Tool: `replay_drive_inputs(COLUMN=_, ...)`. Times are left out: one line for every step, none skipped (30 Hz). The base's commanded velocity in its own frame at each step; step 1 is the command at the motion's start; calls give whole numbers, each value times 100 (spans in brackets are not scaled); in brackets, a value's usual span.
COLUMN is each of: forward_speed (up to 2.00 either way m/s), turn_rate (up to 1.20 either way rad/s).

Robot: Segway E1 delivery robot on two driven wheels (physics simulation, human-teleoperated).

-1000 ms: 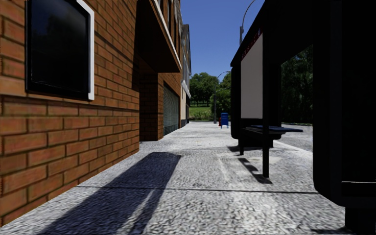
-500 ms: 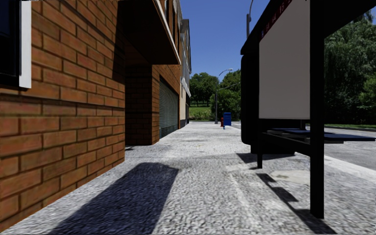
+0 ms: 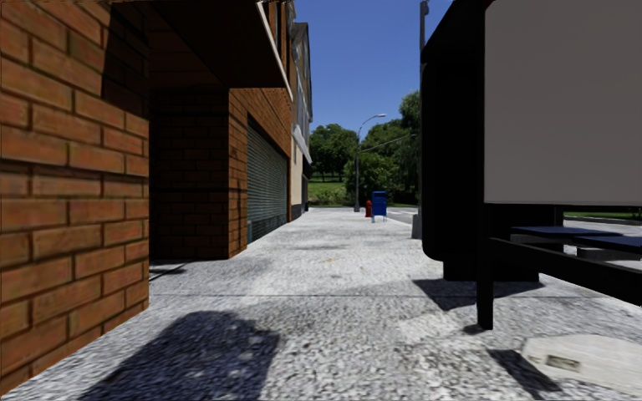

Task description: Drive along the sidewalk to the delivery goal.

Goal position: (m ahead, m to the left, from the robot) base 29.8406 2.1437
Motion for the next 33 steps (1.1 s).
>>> replay_drive_inputs(forward_speed=200, turn_rate=-3)
replay_drive_inputs(forward_speed=200, turn_rate=-3)
replay_drive_inputs(forward_speed=200, turn_rate=0)
replay_drive_inputs(forward_speed=200, turn_rate=0)
replay_drive_inputs(forward_speed=200, turn_rate=0)
replay_drive_inputs(forward_speed=200, turn_rate=0)
replay_drive_inputs(forward_speed=200, turn_rate=0)
replay_drive_inputs(forward_speed=200, turn_rate=0)
replay_drive_inputs(forward_speed=200, turn_rate=0)
replay_drive_inputs(forward_speed=200, turn_rate=0)
replay_drive_inputs(forward_speed=200, turn_rate=0)
replay_drive_inputs(forward_speed=200, turn_rate=0)
replay_drive_inputs(forward_speed=200, turn_rate=0)
replay_drive_inputs(forward_speed=200, turn_rate=0)
replay_drive_inputs(forward_speed=200, turn_rate=0)
replay_drive_inputs(forward_speed=200, turn_rate=0)
replay_drive_inputs(forward_speed=200, turn_rate=0)
replay_drive_inputs(forward_speed=200, turn_rate=0)
replay_drive_inputs(forward_speed=200, turn_rate=0)
replay_drive_inputs(forward_speed=200, turn_rate=0)
replay_drive_inputs(forward_speed=200, turn_rate=0)
replay_drive_inputs(forward_speed=200, turn_rate=0)
replay_drive_inputs(forward_speed=200, turn_rate=0)
replay_drive_inputs(forward_speed=200, turn_rate=0)
replay_drive_inputs(forward_speed=200, turn_rate=0)
replay_drive_inputs(forward_speed=200, turn_rate=0)
replay_drive_inputs(forward_speed=200, turn_rate=0)
replay_drive_inputs(forward_speed=200, turn_rate=0)
replay_drive_inputs(forward_speed=200, turn_rate=0)
replay_drive_inputs(forward_speed=200, turn_rate=0)
replay_drive_inputs(forward_speed=200, turn_rate=0)
replay_drive_inputs(forward_speed=200, turn_rate=0)
replay_drive_inputs(forward_speed=200, turn_rate=0)
